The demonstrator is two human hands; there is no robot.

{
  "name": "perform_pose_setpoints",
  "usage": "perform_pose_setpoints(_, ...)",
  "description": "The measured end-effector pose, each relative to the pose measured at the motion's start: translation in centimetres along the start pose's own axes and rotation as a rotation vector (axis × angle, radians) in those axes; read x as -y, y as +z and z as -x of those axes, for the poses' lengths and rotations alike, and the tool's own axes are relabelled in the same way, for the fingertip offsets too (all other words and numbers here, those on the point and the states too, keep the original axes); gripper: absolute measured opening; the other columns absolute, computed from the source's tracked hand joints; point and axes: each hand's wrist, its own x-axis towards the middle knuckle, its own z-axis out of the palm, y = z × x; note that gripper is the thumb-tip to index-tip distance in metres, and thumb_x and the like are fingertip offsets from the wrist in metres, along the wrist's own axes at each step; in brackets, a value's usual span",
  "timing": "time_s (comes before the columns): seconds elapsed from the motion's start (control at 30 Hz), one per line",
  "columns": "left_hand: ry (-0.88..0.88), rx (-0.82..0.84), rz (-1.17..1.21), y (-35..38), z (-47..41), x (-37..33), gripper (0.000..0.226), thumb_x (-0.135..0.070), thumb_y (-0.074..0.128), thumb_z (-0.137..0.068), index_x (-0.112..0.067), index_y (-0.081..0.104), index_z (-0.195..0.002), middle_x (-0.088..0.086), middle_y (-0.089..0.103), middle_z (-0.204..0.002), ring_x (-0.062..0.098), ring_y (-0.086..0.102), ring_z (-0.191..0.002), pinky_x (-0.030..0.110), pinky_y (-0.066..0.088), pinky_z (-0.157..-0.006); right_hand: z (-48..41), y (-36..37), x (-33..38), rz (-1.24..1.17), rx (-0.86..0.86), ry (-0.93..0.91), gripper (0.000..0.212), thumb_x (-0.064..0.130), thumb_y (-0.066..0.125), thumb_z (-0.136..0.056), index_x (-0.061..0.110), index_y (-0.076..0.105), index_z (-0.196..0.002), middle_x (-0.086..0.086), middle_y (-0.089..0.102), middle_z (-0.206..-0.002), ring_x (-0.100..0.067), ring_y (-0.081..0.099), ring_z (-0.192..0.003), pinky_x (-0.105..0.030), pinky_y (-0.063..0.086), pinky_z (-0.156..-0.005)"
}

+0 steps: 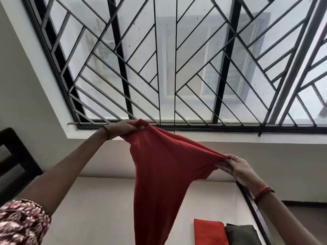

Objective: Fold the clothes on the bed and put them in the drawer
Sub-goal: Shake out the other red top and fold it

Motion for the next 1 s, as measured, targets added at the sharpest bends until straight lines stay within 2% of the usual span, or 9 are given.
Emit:
perform_pose_setpoints(0.13, -0.025, -0.141, -0.097, 0.4, -2.9, 0.8, 0.020, -0.026, 0.052, -0.097, -0.025, 0.058, -0.116, 0.006, 0.061, -0.095, 0.010, 0.057, -0.063, 0.016, 0.048, -0.043, -3.9, 2.6, -0.8, -0.065, -0.089, -0.031, 0.019, -0.011, 0.033, -0.097, -0.012, 0.049, -0.108, -0.015, 0.066, -0.060, -0.019, 0.068, -0.052, -0.021, 0.056, -0.051)
perform_pose_setpoints(0.23, 0.031, -0.258, -0.149, 0.2, -4.7, 0.9, 0.025, -0.023, 0.050, -0.098, -0.023, 0.057, -0.123, 0.008, 0.058, -0.099, 0.009, 0.052, -0.064, 0.012, 0.046, -0.043, -6.3, 3.2, 0.3, 0.008, -0.166, -0.140, 0.019, -0.011, 0.042, -0.093, -0.013, 0.053, -0.108, -0.025, 0.063, -0.083, -0.014, 0.069, -0.055, -0.018, 0.056, -0.055)
perform_pose_setpoints(0.4, 0.227, -0.415, -0.141, 0.3, -5.8, 0.1, 0.031, -0.014, 0.052, -0.097, -0.012, 0.057, -0.127, 0.003, 0.060, -0.113, 0.010, 0.053, -0.097, 0.005, 0.042, -0.075, -6.5, 2.8, 3.3, 0.513, -0.353, -0.492, 0.017, 0.019, 0.073, -0.076, 0.020, 0.067, -0.091, -0.002, 0.070, -0.089, -0.014, 0.068, -0.084, -0.032, 0.055, -0.083)
perform_pose_setpoints(0.53, 0.244, -0.392, -0.097, 0.6, -4.7, 2.6, 0.026, -0.011, 0.053, -0.096, -0.005, 0.059, -0.121, 0.007, 0.059, -0.093, 0.006, 0.055, -0.079, 0.025, 0.050, -0.071, -3.4, 2.3, 3.2, 0.664, -0.382, -0.683, 0.024, 0.007, 0.075, -0.075, 0.010, 0.070, -0.098, -0.001, 0.069, -0.084, 0.008, 0.061, -0.074, -0.010, 0.046, -0.072)
perform_pose_setpoints(0.63, 0.192, -0.285, -0.121, 2.6, -2.3, 8.6, 0.025, -0.001, 0.054, -0.093, -0.004, 0.059, -0.117, 0.004, 0.061, -0.093, 0.006, 0.056, -0.082, 0.016, 0.046, -0.070, -1.4, 1.2, -1.5, 0.791, -0.323, -0.693, 0.021, 0.008, 0.074, -0.077, 0.020, 0.073, -0.096, 0.001, 0.071, -0.079, 0.009, 0.063, -0.069, -0.017, 0.051, -0.066)
perform_pose_setpoints(0.7, 0.131, -0.242, -0.182, 4.8, 0.0, 14.6, 0.033, -0.007, 0.056, -0.089, -0.013, 0.060, -0.121, -0.008, 0.067, -0.101, 0.013, 0.059, -0.099, 0.012, 0.045, -0.082, 0.0, 0.5, -6.2, 1.022, -0.314, -0.628, 0.019, 0.019, 0.074, -0.079, 0.025, 0.073, -0.097, -0.005, 0.073, -0.078, -0.018, 0.069, -0.072, -0.032, 0.051, -0.059)
perform_pose_setpoints(0.77, 0.117, -0.265, -0.374, 7.7, 2.4, 21.4, 0.036, -0.028, 0.052, -0.083, -0.026, 0.062, -0.117, -0.008, 0.070, -0.106, 0.020, 0.064, -0.102, 0.025, 0.047, -0.085, 1.7, 0.3, -11.8, 1.251, -0.267, -0.549, 0.020, 0.024, 0.077, -0.075, 0.026, 0.073, -0.095, -0.010, 0.072, -0.074, -0.031, 0.069, -0.070, -0.034, 0.048, -0.055)
perform_pose_setpoints(0.9, 0.109, -0.202, -0.623, 14.2, 7.5, 35.4, 0.036, -0.037, 0.042, -0.081, -0.036, 0.049, -0.116, -0.006, 0.065, -0.113, 0.020, 0.064, -0.097, 0.037, 0.042, -0.075, 5.8, 0.8, -25.2, 1.462, 0.054, -0.578, 0.036, 0.022, 0.094, -0.044, 0.028, 0.071, -0.071, 0.005, 0.064, -0.066, -0.019, 0.063, -0.057, -0.023, 0.044, -0.041)
perform_pose_setpoints(1.0, 0.098, -0.153, -0.709, 20.0, 12.5, 44.9, 0.037, -0.031, 0.043, -0.078, -0.035, 0.052, -0.113, -0.005, 0.062, -0.114, 0.016, 0.051, -0.107, 0.032, 0.032, -0.082, 7.8, 0.4, -36.3, 1.495, 0.277, -0.475, 0.031, 0.026, 0.089, -0.033, 0.024, 0.065, -0.053, -0.005, 0.055, -0.081, -0.022, 0.053, -0.064, -0.024, 0.044, -0.043)
